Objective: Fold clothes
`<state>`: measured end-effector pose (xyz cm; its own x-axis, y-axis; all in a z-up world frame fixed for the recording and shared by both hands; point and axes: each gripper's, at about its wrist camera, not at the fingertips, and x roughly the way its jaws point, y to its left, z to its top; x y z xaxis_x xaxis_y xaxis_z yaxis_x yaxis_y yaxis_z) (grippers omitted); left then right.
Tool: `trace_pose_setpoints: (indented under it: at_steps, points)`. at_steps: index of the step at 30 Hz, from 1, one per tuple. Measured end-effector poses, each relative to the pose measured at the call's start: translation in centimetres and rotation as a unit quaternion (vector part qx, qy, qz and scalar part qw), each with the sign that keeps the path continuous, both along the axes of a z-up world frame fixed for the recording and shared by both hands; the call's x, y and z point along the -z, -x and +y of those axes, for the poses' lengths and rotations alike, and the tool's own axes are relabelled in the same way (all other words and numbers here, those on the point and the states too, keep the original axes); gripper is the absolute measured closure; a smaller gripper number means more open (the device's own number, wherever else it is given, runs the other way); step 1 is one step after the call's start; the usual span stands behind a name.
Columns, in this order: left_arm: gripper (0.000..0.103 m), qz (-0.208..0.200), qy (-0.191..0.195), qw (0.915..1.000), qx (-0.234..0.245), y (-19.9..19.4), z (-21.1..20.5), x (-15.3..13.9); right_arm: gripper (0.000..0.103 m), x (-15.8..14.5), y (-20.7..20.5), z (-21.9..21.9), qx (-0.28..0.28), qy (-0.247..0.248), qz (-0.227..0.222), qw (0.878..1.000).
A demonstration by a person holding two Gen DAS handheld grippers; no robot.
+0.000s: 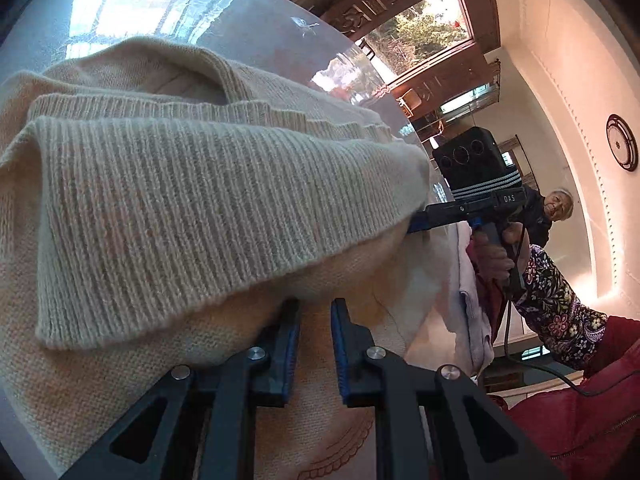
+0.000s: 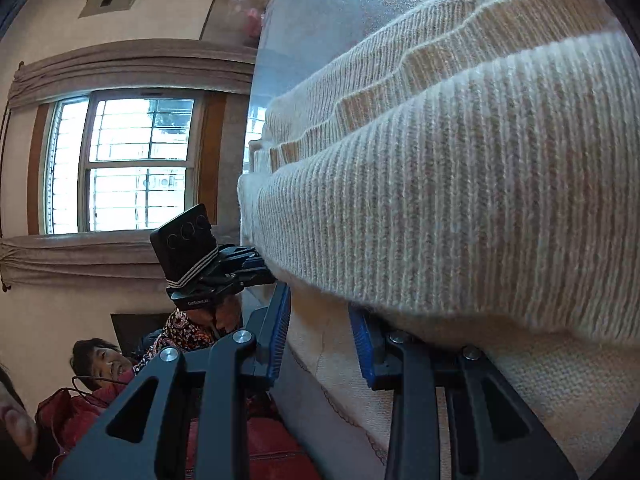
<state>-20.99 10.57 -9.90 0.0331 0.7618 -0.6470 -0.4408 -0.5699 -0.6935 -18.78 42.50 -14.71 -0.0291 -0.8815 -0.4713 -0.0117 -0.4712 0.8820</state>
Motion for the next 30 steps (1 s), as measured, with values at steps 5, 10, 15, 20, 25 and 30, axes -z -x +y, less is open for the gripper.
trace_pose_setpoints:
  at_steps: [5,10,15,20,25,30]
  points:
    - [0.088,0.01,-0.017,0.9996,-0.018,4.2,-0.3,-2.5,0.069,-1.9,3.4,1.8,0.01,-0.001,0.028,1.0]
    - [0.088,0.06,0.05,0.9893,-0.123,9.6,-0.6,-2.4,0.069,-0.7,7.7,5.7,0.127,-0.05,0.023,0.99]
    - [0.088,0.135,0.094,0.9529,-0.254,10.3,-2.8,-4.0,0.069,-3.0,6.0,8.4,0.229,-0.083,0.089,0.966]
    - [0.087,0.252,0.122,0.9489,-0.145,4.2,1.7,-5.5,0.069,-6.7,1.0,4.8,0.165,-0.21,0.195,0.944]
    - [0.087,0.289,0.126,0.9469,-0.066,-0.8,6.7,-5.0,0.069,-7.4,-3.3,-1.7,0.083,-0.312,0.259,0.91]
    - [0.087,0.282,0.171,0.9426,-0.055,-0.4,8.0,-3.0,0.069,-6.7,-2.7,-2.4,0.068,-0.333,0.256,0.905]
